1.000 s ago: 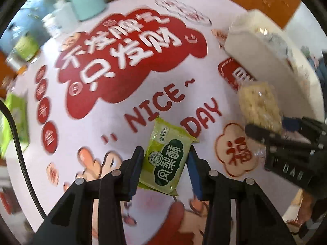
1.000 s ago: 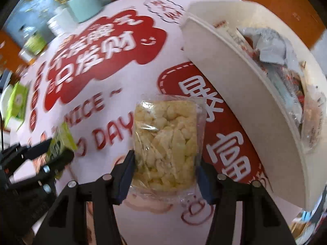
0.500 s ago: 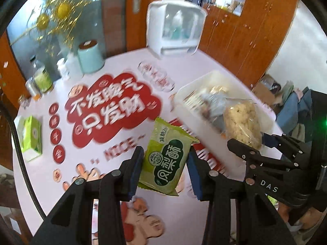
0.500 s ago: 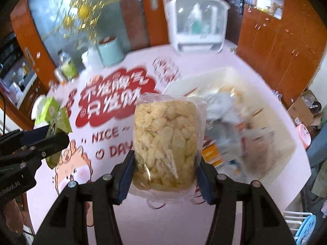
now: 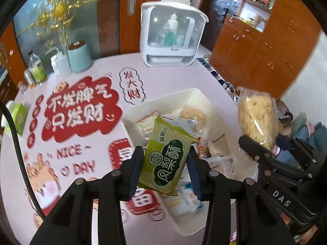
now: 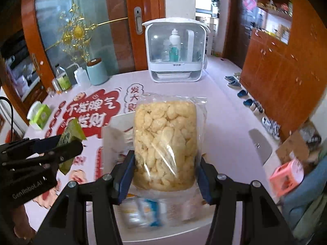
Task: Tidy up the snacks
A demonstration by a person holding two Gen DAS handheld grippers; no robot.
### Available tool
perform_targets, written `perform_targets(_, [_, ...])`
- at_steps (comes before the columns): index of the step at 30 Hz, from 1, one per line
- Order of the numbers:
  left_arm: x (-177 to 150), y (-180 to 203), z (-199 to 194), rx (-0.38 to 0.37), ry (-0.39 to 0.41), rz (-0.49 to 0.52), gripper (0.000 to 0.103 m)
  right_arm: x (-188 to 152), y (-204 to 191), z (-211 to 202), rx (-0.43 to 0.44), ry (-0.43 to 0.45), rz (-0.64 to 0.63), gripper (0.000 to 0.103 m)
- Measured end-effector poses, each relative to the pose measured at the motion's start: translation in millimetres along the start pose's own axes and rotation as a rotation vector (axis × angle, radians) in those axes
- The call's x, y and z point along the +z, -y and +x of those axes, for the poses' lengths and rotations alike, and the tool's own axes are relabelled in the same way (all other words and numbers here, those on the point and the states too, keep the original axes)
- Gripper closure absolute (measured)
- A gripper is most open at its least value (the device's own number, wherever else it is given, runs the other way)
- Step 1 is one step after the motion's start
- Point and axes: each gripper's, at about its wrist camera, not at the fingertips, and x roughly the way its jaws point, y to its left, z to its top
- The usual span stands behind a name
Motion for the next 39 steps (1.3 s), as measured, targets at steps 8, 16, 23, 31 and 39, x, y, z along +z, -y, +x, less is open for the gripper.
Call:
perform_targets(8, [-3, 31, 35, 0.058, -0.042, -0.054, 0.043, 7, 29, 33, -0.022, -0.054, -0.05, 0.044])
perform_targets(16, [-7, 31, 32, 0.079, -0.034, -0.076, 0.013, 2, 38, 29, -0.041, -0.014, -0.079, 0.022])
perform_targets(23, [-17, 23, 14, 0.116, -0.02, -0.102, 0.013, -3, 34, 19, -0.002, -0.013, -0.072, 0.022])
perform_targets(31, [-34, 9, -16, 0.163, 0.014, -0.142, 0.013, -13, 27, 4, 0.032, -0.012, -0.055, 0.022])
perform_targets(39, [-59, -14, -60, 0.257, 0.065, -0.226, 0.013, -25, 7, -15, 0.098, -0.01, -0.076, 0.022])
